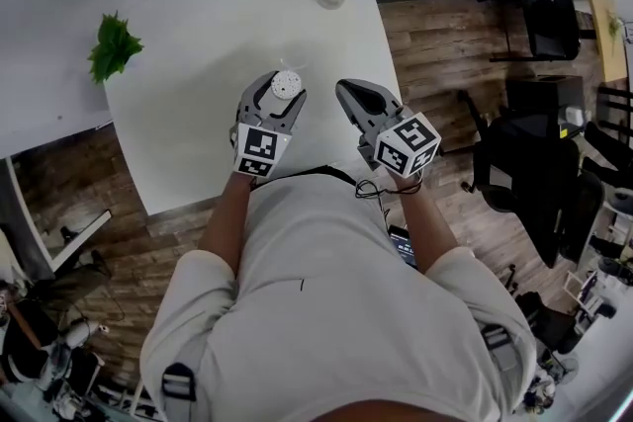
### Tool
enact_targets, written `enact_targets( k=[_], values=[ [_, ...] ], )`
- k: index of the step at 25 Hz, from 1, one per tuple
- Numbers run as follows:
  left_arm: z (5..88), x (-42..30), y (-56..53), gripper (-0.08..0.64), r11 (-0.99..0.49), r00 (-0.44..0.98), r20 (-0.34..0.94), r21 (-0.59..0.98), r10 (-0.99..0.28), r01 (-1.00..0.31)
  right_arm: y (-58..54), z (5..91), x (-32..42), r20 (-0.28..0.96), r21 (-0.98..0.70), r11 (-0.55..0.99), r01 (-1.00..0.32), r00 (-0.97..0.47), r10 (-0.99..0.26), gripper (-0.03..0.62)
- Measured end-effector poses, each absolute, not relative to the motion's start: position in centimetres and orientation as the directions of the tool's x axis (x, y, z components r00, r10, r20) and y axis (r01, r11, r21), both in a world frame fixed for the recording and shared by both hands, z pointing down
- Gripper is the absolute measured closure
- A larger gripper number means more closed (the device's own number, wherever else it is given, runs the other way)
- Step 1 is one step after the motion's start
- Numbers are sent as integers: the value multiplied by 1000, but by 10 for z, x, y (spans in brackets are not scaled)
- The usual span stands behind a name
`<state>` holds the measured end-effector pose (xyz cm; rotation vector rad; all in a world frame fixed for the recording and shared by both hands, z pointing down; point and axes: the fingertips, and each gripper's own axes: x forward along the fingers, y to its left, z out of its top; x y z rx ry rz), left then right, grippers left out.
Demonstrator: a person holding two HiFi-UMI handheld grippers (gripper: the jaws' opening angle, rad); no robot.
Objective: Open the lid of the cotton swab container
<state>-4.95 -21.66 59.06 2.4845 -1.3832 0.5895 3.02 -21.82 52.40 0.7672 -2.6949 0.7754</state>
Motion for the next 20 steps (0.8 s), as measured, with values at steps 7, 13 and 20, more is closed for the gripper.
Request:
enact_targets(
  k=[7,13,20],
  values=[
    [610,-32,-230,290,-576,529,447,39,-721,-817,-197,548,12,417,-330,808,-488,-843,-339,486],
    [609,-14,-231,290,-635,586,431,40,-686,-772,-203,564,-4,412,-398,785,-474,-858,-308,377],
    [611,-13,-226,290,-658,608,433,44,-665,-752,-207,582,-24,455,-389,784,-483,-841,-292,336]
  ],
)
